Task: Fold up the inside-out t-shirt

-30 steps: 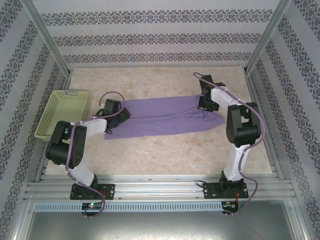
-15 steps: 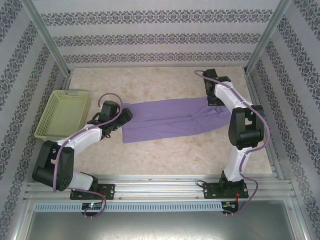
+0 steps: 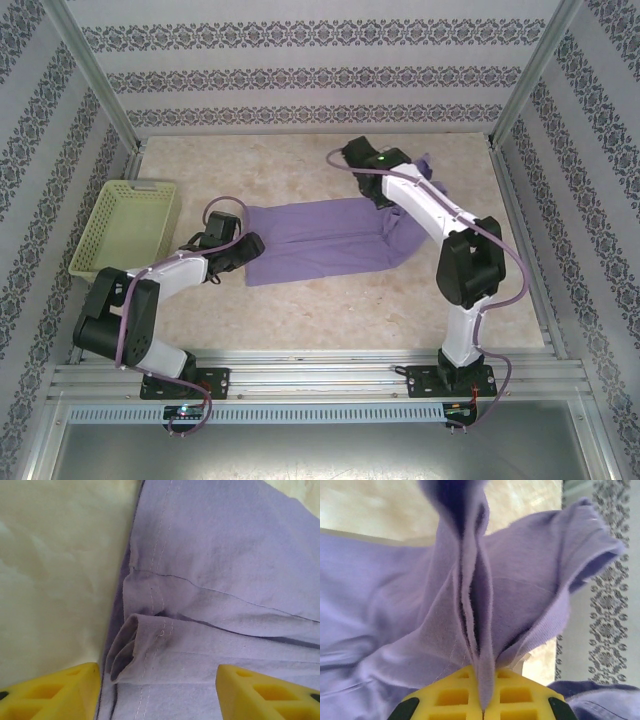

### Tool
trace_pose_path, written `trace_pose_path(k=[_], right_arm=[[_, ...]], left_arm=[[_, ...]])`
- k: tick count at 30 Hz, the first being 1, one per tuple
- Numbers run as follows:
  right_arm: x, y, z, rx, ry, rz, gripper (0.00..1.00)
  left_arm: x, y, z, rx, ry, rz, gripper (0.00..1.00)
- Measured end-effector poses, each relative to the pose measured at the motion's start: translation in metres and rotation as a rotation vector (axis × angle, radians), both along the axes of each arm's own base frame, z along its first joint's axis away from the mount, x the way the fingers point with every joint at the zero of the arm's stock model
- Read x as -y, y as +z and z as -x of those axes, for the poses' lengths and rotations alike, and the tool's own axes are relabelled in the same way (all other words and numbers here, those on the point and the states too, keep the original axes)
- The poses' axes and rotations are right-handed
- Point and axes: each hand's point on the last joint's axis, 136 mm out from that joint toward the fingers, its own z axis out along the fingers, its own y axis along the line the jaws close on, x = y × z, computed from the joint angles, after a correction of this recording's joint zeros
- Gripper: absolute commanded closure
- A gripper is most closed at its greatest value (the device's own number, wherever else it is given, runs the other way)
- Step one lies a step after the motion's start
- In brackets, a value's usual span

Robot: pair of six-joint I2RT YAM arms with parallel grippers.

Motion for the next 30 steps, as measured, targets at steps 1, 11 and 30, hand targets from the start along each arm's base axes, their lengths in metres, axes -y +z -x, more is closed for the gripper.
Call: trace_pose_path(k=[1,11,30], right_arm=[[-0.016,0.004,0.003,0.003,0.030,-0.021,1.00],[-0.136,-0.012,0.020,-0.079,0.135,-0.280,1.00],[-0.220,-0.054,0.026,-0.202,0.062,-0.579,1.00]], left_arm=[[0.001,-0.003,0.000,-0.006,-0.004,0.003,0.43],[0.010,-0.013,-0.005,-0.008,-0.029,0.040,0.56],[0.024,-0.015,-0.007,0.008,-0.060,0.049,0.59]])
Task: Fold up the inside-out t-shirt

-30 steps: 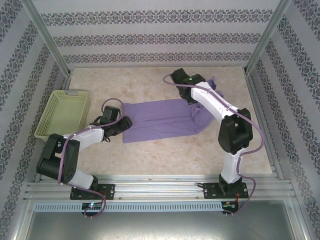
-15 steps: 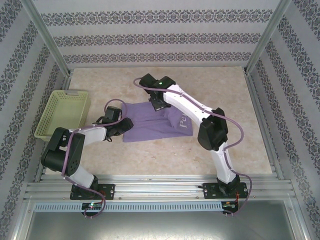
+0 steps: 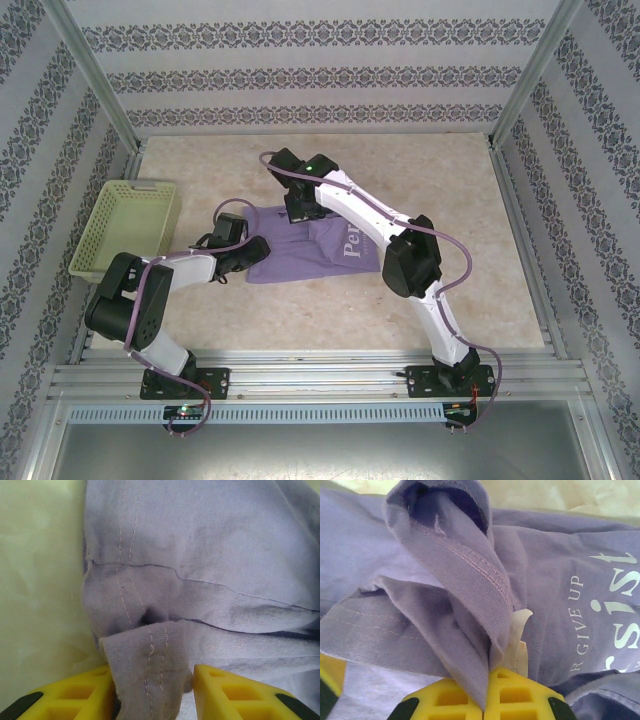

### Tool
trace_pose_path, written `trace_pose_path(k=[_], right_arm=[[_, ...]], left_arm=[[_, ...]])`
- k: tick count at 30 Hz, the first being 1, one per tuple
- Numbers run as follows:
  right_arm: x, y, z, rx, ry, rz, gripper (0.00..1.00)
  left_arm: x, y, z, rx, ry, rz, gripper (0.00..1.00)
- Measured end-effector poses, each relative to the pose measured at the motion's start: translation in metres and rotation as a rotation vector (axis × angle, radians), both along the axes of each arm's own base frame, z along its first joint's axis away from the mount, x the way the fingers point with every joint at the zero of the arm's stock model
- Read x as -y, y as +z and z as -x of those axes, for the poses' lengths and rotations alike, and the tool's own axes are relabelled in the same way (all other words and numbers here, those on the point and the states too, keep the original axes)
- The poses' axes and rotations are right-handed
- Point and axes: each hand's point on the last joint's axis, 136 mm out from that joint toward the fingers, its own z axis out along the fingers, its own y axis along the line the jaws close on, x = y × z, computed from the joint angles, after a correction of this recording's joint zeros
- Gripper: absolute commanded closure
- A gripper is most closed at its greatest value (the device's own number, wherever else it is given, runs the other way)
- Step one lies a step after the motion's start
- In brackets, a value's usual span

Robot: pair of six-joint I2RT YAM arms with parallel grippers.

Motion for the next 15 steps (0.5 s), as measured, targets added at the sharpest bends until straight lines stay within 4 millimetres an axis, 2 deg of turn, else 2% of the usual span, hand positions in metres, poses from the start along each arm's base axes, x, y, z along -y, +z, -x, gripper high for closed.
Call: trace_pose_path(k=[9,15], right_arm=[[-0.019,0.010,-0.003,0.013,-0.027,-0.096,1.00],[-0.030,0.001,0.000,-0.003,-0.027,-0.115,1.00]], left_arm=[[0.001,0.000,0.000,0.000,0.001,0.002,0.60],[0.000,0.000,0.000,-0.001,0.008,0.004,0.59]])
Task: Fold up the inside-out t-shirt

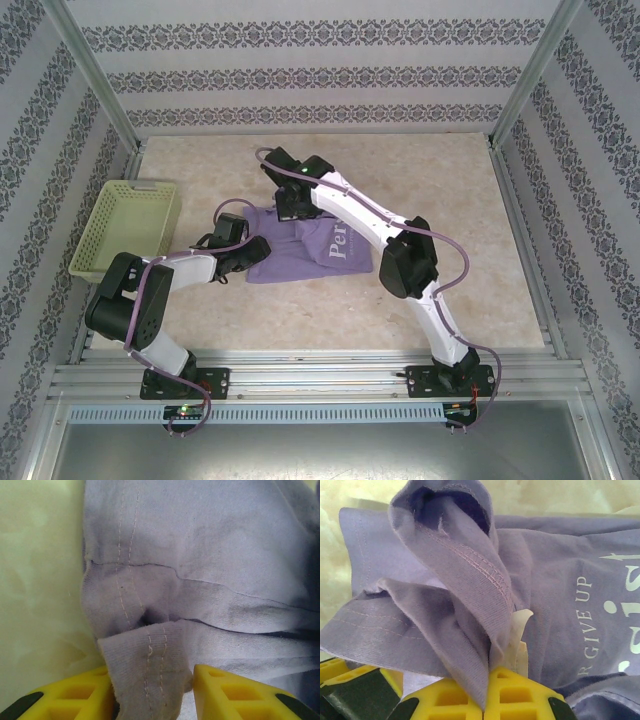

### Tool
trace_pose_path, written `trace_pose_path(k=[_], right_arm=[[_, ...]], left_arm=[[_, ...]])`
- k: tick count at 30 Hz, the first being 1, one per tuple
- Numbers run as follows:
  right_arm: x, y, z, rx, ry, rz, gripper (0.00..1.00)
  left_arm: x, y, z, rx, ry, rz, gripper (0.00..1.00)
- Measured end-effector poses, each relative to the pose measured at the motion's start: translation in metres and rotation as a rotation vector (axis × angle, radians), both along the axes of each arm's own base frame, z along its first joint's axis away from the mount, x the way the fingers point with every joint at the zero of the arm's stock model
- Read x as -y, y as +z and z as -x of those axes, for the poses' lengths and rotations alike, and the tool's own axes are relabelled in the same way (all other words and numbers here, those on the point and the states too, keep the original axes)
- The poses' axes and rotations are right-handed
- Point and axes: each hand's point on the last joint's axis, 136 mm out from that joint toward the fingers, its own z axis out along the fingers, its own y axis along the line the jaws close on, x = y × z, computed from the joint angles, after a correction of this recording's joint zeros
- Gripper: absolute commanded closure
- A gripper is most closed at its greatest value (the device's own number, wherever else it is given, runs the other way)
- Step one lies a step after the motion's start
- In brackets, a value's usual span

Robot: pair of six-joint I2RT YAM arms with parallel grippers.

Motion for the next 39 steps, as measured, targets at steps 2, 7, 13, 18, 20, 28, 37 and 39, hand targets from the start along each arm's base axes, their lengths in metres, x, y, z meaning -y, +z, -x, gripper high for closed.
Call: trace_pose_path(k=[2,7,13,18,20,28,37,39], right_arm=[[-0.003,-0.006,0.000,-0.011,0.000,0.000,1.00],[-0.010,-0.016,-0.001,-0.036,0.005,-0.019,0.70],[-0.030,-0.003,0.001,-0.048,0.060,-0.112,0.46],[-0.007,0.032,0.013,0.015,0.079,-0.106,0.43],[0.019,0.052,0.023,0.056,0.065,-0.105,0.43],[0.141,0.054,0.016,0.152,-0.159,-0.157,0.42],[0.138,-0.023,0.045,0.053,-0.143,-0.167,0.32],[0.138,-0.028,0.049,0.053,-0.142,-0.176,0.29]], left_arm=[[0.000,0.000,0.000,0.000,0.001,0.000,0.59],[-0.001,0.000,0.000,0.002,0.004,-0.004,0.58],[-0.019,0.005,0.013,0.018,0.064,-0.053,0.53],[-0.041,0.034,0.024,0.087,0.134,-0.115,0.49],[-0.045,0.048,0.024,0.116,0.141,-0.132,0.44],[0.006,0.097,-0.003,0.167,-0.005,-0.209,0.29],[0.033,0.055,-0.052,0.036,-0.048,-0.269,0.23],[0.034,0.041,-0.054,-0.004,-0.054,-0.284,0.23]])
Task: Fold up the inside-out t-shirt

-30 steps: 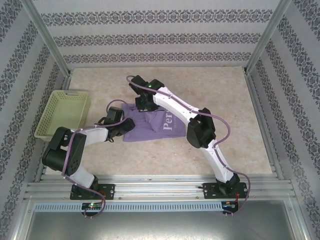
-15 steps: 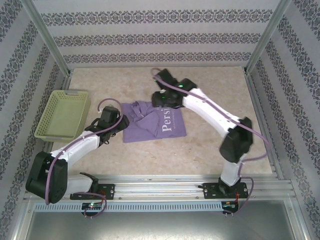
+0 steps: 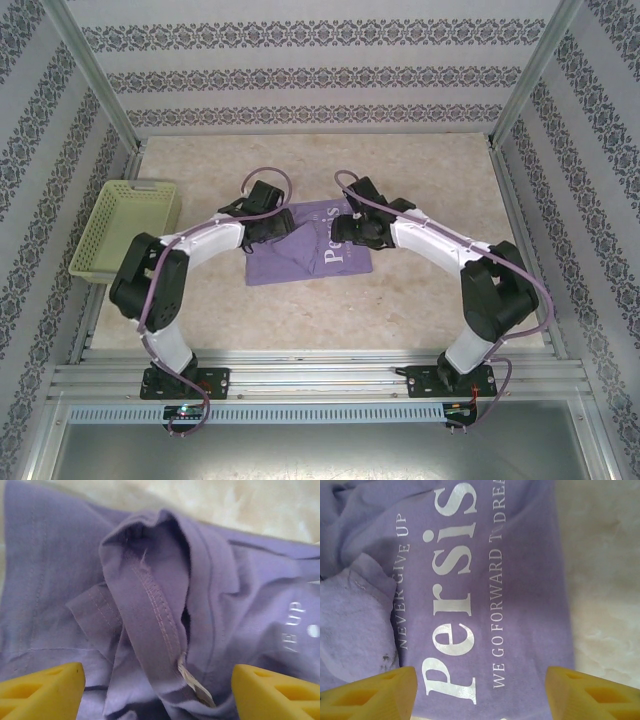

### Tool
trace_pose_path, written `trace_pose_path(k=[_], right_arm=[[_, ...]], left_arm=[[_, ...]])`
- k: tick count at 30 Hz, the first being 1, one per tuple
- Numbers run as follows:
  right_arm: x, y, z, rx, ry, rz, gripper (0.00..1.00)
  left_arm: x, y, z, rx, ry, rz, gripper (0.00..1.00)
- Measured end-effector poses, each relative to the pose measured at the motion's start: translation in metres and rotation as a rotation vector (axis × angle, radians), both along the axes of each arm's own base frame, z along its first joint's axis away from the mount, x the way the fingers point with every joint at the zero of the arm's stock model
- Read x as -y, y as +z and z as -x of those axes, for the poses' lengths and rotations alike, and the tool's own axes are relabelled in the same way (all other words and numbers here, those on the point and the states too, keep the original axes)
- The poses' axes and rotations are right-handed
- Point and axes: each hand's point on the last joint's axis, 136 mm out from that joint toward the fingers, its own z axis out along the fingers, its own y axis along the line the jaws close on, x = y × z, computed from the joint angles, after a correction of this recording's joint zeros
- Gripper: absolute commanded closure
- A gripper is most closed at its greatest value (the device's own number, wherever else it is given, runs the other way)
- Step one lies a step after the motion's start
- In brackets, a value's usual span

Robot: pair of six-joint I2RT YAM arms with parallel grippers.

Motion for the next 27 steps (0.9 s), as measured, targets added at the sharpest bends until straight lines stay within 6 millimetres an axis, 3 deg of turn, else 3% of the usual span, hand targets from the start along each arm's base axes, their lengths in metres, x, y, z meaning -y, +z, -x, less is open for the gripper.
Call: trace_pose_path(k=[5,11,21,27], right_arm=[[0.003,-0.004,0.004,0.015,-0.006,-0.011,0.25],[0.012,-0.016,0.007,0.016,-0.023,0.024,0.23],[0.030,-0.026,0.001,0.018,-0.077,0.064,0.20],[0.052,-0.050,-0.008,-0.036,-0.148,0.058,0.22]], left_arm=[[0.004,-0.020,-0.002,-0.053,-0.006,-0.010,0.28],[0.012,-0.028,-0.007,-0.074,-0.018,0.013,0.39],[0.020,-0.036,-0.009,-0.094,-0.035,0.038,0.78],[0.021,-0.021,-0.011,-0.060,-0.053,0.042,0.95]])
